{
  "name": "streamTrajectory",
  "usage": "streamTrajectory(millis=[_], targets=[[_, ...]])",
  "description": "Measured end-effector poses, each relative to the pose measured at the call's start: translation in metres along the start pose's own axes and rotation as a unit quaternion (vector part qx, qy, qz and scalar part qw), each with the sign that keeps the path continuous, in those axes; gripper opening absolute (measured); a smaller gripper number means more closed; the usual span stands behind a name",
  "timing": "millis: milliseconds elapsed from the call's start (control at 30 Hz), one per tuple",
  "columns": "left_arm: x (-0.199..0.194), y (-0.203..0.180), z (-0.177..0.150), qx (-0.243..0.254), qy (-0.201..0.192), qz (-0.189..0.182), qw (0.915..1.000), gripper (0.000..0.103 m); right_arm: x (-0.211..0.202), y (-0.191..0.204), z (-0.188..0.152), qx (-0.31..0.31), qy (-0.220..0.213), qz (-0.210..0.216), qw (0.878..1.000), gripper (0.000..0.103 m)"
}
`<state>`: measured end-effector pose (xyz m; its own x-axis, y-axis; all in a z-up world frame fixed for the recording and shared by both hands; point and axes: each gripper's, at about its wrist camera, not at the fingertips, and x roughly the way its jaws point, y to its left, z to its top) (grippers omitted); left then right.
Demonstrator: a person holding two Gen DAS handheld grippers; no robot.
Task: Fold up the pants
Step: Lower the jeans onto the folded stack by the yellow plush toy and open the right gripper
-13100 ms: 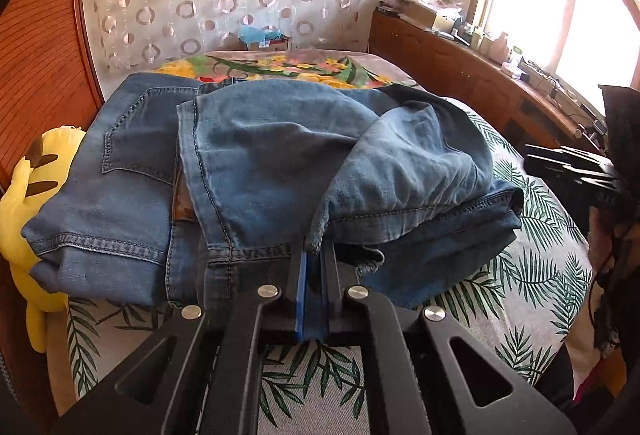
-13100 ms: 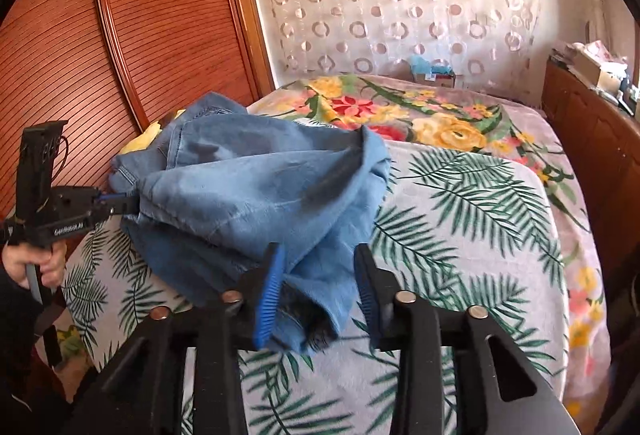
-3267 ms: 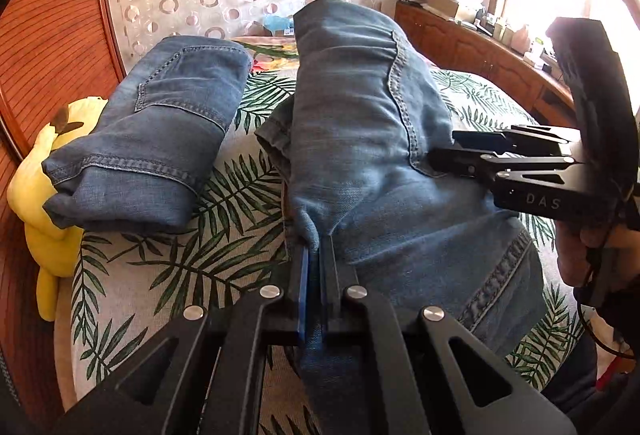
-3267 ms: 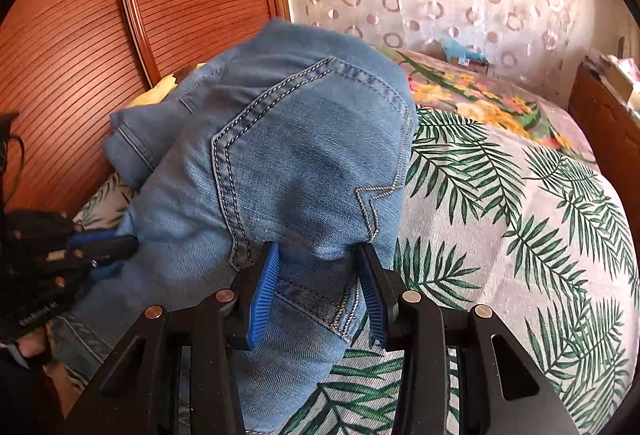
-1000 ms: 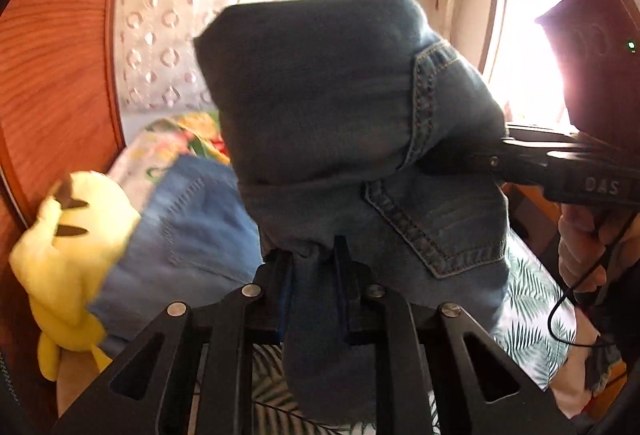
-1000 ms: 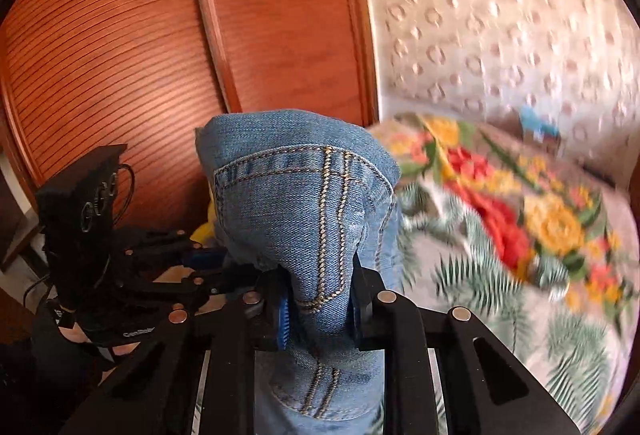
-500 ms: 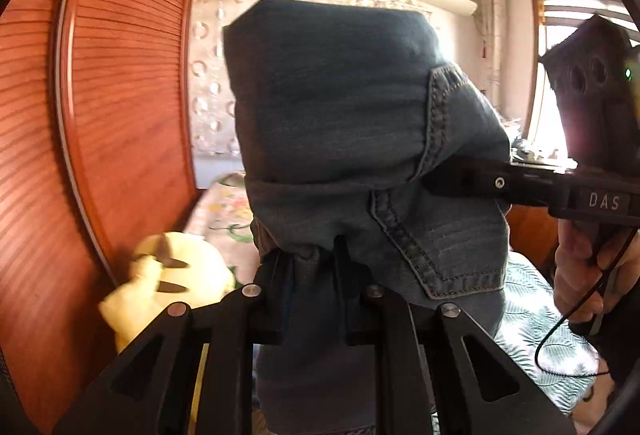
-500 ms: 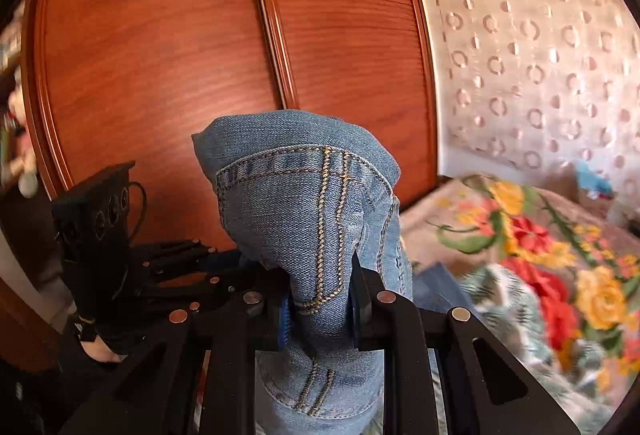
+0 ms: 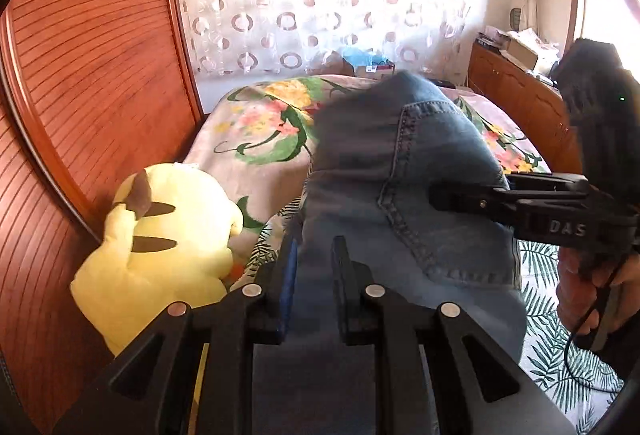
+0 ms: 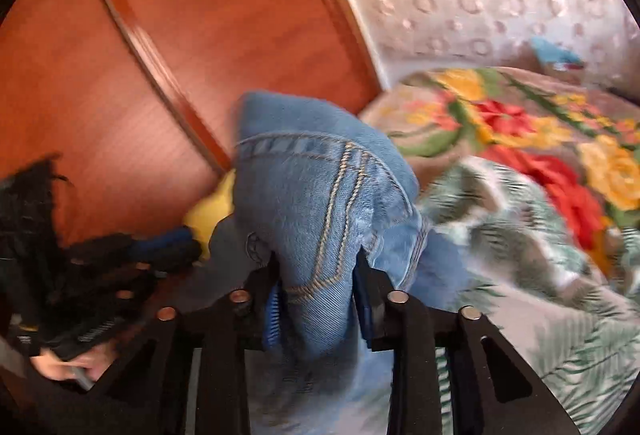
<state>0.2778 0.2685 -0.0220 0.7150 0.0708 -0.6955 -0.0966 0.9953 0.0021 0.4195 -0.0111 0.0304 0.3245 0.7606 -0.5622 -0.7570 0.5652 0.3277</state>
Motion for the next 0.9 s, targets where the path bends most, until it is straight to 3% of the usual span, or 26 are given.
streamTrajectory(millis=[133,433,767,900], targets=[[0.011,0.009,0.000,-0.001,0.005,0.008,1.0000,0.019,-0.005,0.006,0.007,-0.038,-0.004,-0.043,0.998,0.053],[0.007,-0.002,-0.003,0.001,-0.003,0.005,1.0000,0.019,-0.037,0.070,-0.005,-0.119,-0.015,-0.110,0.987,0.054],[-0.032,-0.018,-0.006,0.005,-0.037,0.000,0.9993,0.019,-0.060,0.073,-0.038,-0.112,-0.039,-0.111,0.987,0.054],[-0.045,-0.029,-0.011,0.014,-0.038,0.000,0.9992,0.027,-0.077,0.076,-0.047,-0.110,-0.046,-0.107,0.987,0.054]])
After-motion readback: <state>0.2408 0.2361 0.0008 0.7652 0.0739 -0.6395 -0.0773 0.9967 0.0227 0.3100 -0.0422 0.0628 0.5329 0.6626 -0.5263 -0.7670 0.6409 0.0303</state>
